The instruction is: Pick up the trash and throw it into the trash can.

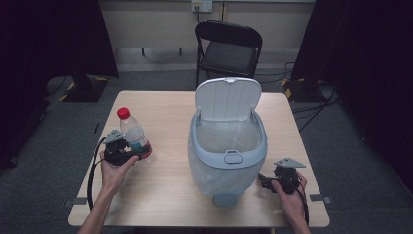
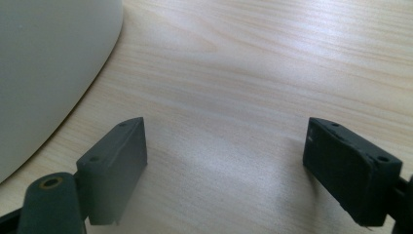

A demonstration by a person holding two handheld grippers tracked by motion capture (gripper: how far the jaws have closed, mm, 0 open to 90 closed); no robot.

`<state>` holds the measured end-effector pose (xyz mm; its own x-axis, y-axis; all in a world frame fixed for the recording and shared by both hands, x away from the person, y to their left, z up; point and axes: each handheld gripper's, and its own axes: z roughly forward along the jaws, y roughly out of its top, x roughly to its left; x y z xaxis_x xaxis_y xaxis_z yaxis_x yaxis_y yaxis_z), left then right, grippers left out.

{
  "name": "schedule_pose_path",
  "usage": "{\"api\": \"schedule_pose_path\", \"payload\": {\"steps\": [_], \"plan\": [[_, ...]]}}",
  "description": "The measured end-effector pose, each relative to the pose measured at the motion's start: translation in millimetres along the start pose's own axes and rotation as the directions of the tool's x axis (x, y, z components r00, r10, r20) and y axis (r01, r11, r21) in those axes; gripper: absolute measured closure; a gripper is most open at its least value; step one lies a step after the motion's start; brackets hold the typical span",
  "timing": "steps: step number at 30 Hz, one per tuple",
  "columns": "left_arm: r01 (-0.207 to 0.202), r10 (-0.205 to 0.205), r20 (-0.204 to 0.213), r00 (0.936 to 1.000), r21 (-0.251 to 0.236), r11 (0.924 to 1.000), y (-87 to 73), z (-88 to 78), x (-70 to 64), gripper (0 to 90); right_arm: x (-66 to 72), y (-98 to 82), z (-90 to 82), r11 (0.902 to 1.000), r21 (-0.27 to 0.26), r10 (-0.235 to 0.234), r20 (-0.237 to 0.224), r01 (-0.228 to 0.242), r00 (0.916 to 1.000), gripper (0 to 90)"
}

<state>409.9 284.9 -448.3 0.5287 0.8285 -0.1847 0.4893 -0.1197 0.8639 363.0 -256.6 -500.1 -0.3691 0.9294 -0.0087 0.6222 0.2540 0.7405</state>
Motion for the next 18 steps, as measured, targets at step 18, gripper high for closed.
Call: {"api": "schedule_pose_path", "payload": {"steps": [18], "plan": [[0.016,-0.003,0.142,0.9898,-0.091,0.9957,22.8,-31.4,-28.8,29.8,0.0,0.3,0.3,1.0,0.001,-0.001,0.0,0.001,1.0,14.7]]}}
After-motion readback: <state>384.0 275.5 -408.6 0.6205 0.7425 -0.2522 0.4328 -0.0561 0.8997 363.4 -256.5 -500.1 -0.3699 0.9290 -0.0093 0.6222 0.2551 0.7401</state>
